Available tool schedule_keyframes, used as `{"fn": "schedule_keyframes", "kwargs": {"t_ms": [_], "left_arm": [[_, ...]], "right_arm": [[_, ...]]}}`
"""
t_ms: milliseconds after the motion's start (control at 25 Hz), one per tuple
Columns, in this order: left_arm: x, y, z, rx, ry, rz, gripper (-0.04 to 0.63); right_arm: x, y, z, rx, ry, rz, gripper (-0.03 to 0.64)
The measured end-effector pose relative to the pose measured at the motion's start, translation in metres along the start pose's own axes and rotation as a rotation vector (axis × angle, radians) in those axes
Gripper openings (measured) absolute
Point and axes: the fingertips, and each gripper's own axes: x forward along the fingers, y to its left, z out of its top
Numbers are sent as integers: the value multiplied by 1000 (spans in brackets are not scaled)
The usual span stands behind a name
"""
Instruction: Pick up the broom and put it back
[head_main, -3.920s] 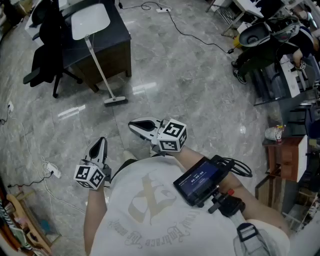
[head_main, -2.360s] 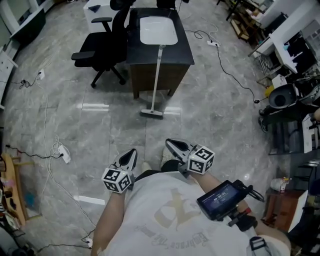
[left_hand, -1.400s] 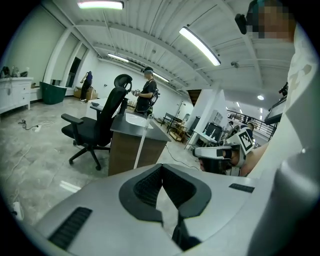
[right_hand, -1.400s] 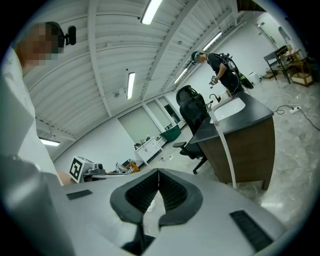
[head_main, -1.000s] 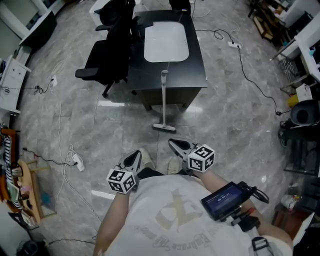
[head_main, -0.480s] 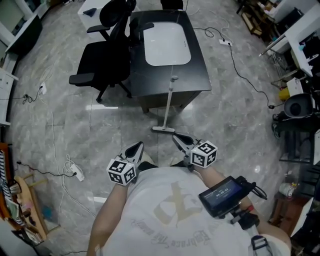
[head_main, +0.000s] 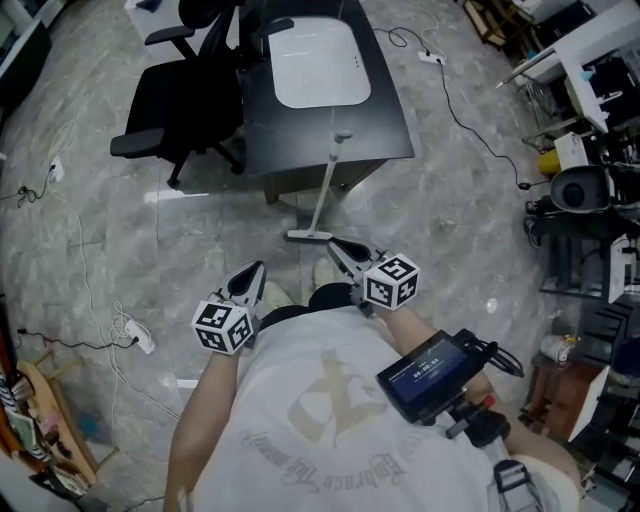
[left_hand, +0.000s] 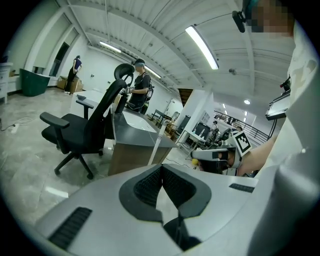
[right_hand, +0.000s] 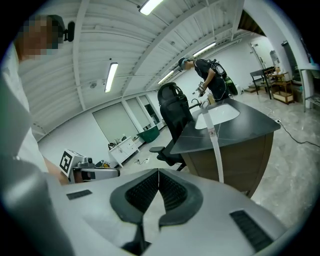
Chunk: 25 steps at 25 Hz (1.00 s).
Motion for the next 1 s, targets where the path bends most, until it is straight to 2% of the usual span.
{"fn": "schedule_keyframes", "kwargs": {"t_ms": [200,520,680,1000], "left_arm": [[10,6,-6,-37,22,31,11],[35,-5,0,-44,53,71,11],[49,-11,5,-46,64,89,11],[60,-26,1,-76,85,131,11]], "right_arm": [[17,-8,5,3,32,47,17],[28,-39,5,25,68,105,18],[36,-74,2,36,84,52,18],[56,-134,-10,-19,144,-59,18]]}}
